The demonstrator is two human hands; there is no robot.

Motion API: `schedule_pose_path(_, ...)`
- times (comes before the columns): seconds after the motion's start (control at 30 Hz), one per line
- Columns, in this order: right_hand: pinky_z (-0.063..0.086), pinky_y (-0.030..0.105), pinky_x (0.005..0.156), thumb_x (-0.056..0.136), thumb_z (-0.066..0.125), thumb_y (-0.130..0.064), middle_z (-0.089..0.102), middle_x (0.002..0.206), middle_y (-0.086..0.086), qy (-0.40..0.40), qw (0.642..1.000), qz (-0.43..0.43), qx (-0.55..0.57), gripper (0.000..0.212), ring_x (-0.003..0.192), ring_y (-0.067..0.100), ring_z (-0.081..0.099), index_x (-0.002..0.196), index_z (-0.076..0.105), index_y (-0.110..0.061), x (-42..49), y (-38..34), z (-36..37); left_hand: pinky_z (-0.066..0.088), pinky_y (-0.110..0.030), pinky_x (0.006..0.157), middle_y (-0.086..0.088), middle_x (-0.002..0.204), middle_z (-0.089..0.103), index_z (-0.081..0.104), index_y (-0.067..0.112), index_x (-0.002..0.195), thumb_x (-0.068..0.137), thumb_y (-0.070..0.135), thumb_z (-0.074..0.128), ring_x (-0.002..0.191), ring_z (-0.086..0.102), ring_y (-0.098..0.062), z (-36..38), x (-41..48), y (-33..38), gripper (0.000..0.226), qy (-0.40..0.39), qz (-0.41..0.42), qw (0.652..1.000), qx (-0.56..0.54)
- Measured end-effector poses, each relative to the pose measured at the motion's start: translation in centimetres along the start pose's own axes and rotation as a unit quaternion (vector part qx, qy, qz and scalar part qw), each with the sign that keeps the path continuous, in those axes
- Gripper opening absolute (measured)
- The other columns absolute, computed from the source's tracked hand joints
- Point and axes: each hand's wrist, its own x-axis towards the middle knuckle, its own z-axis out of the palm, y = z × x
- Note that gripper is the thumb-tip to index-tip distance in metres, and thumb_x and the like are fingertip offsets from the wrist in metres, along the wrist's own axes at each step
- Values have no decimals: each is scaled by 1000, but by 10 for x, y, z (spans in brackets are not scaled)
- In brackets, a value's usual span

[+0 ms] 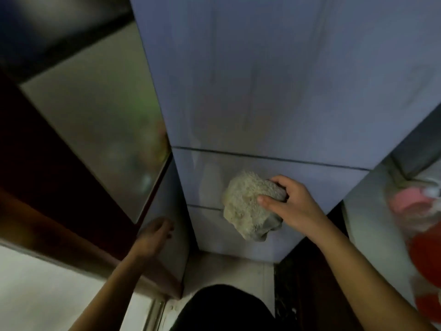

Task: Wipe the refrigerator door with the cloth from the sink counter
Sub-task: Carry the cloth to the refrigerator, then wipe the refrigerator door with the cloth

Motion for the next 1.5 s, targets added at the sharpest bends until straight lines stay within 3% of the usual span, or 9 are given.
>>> schedule_pose_path(0.1, 58, 32, 73, 84, 82, -21, 73, 86, -6, 36, 995, -85, -24, 18, 80, 9, 71, 96, 69, -21, 20, -62, -29, 49, -38, 71, 3, 84, 71, 70, 33, 79, 89, 69, 51, 80, 66, -21, -19, 12, 73, 42, 31, 106, 994, 2)
schedule_pose_path(0.2, 58, 40, 75, 85, 82, -18, 72, 88, 3, 78, 979, -181, -54, 17, 82, 15, 71, 95, 68, -15, 36, -128, -60, 52, -49, 83, -8, 83, 70, 69, 18, 86, 95, 47, 53, 82, 66, -26, -43, 18, 147, 35, 45, 221, 974, 9)
schedule_pose_path(0.33, 59, 43, 75, 87, 81, -17, 71, 88, 4, 139, 939, -306, -79, 16, 81, 18, 72, 94, 66, -15, 49, -226, -102, 54, -46, 85, -3, 89, 73, 68, 20, 87, 77, 67, 43, 85, 69, -26, -94, 2, 258, 55, 119, 322, 939, -3)
schedule_pose_path(0.53, 60, 48, 76, 89, 79, -21, 71, 89, 3, 233, 856, -446, -119, 18, 83, 22, 71, 97, 65, -14, 63, -352, -150, 46, -22, 72, 9, 96, 68, 67, 25, 103, 99, 37, 57, 86, 62, 1, -158, -28, 385, 16, 242, 466, 850, 30)
schedule_pose_path(0.67, 56, 32, 73, 89, 77, -24, 68, 87, -6, 274, 808, -499, -149, 18, 80, 10, 66, 98, 63, -18, 74, -420, -167, 50, -38, 84, 5, 114, 65, 61, 24, 128, 95, 49, 52, 99, 64, -16, -184, -43, 435, 42, 316, 535, 783, 39)
schedule_pose_path(0.9, 44, 26, 67, 91, 70, -39, 61, 88, -13, 332, 753, -491, -287, 20, 81, 6, 58, 101, 55, -31, 102, -481, -181, 51, -43, 94, -3, 130, 62, 64, 17, 121, 91, 51, 41, 118, 59, -26, -204, -22, 480, 51, 393, 587, 694, 139)
schedule_pose_path(1.1, 32, 30, 87, 83, 75, -28, 53, 121, 0, 464, 598, -535, -375, 43, 109, 19, 46, 121, 54, -21, 123, -470, -174, 49, -44, 102, -3, 144, 51, 61, 20, 128, 91, 56, 38, 130, 51, -26, -199, -4, 481, 56, 406, 571, 695, 165)
schedule_pose_path(1.23, 27, 27, 79, 87, 71, -10, 61, 107, 3, 473, 508, -586, -419, 17, 96, 23, 51, 102, 66, -16, 129, -463, -166, 47, -44, 103, -5, 147, 49, 60, 18, 129, 91, 53, 40, 132, 49, -27, -190, -2, 478, 56, 411, 571, 693, 154)
schedule_pose_path(1.5, 44, 35, 84, 96, 64, -18, 70, 117, 0, 452, 541, -571, -421, 20, 103, 24, 61, 114, 73, -16, 142, -440, -155, 46, -46, 104, -9, 154, 44, 60, 16, 130, 92, 49, 42, 138, 44, -30, -182, 8, 475, 54, 426, 575, 679, 165)
